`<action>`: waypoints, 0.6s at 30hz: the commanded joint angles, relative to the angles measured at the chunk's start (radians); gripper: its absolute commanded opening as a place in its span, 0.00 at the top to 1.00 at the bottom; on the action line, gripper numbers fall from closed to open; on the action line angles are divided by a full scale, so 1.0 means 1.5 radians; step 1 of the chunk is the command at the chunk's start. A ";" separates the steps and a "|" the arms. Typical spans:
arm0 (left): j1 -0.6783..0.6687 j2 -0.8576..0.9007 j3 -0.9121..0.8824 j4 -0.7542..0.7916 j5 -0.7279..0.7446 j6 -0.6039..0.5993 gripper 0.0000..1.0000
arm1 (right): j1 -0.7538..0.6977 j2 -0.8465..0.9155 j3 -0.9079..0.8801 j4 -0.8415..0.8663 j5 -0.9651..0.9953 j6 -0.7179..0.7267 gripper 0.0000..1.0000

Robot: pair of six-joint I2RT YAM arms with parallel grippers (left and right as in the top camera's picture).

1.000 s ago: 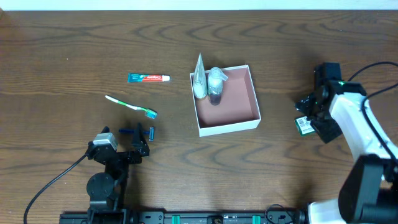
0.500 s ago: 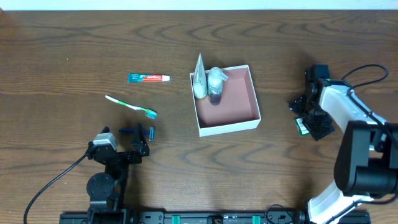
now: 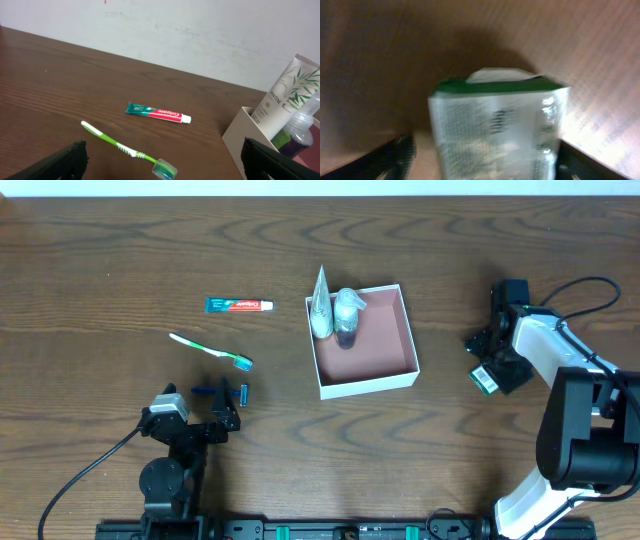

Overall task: Pack container
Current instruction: 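Move the right gripper to the green-white soap box and grasp it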

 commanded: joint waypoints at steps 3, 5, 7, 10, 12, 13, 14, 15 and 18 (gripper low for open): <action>0.004 -0.004 -0.010 -0.024 0.008 0.006 0.02 | -0.005 0.031 -0.007 -0.005 0.007 -0.125 0.39; 0.004 -0.004 -0.010 -0.024 0.008 0.006 0.02 | -0.005 0.031 -0.007 -0.006 0.004 -0.160 0.46; 0.004 -0.004 -0.010 -0.024 0.008 0.006 0.02 | -0.005 0.031 -0.007 -0.003 -0.006 -0.202 0.49; 0.004 -0.004 -0.010 -0.024 0.008 0.006 0.02 | -0.006 0.031 -0.007 0.007 -0.041 -0.269 0.55; 0.004 -0.004 -0.010 -0.024 0.008 0.006 0.02 | -0.005 0.031 -0.007 0.012 -0.070 -0.301 0.58; 0.004 -0.004 -0.010 -0.024 0.008 0.006 0.02 | -0.005 0.031 -0.007 0.015 -0.085 -0.318 0.60; 0.004 -0.004 -0.010 -0.024 0.008 0.006 0.02 | -0.005 0.031 -0.006 0.017 -0.098 -0.330 0.62; 0.004 -0.004 -0.010 -0.024 0.008 0.006 0.02 | -0.005 0.031 -0.006 0.018 -0.113 -0.344 0.62; 0.004 -0.004 -0.010 -0.024 0.007 0.006 0.02 | -0.006 0.025 0.001 0.016 -0.159 -0.378 0.62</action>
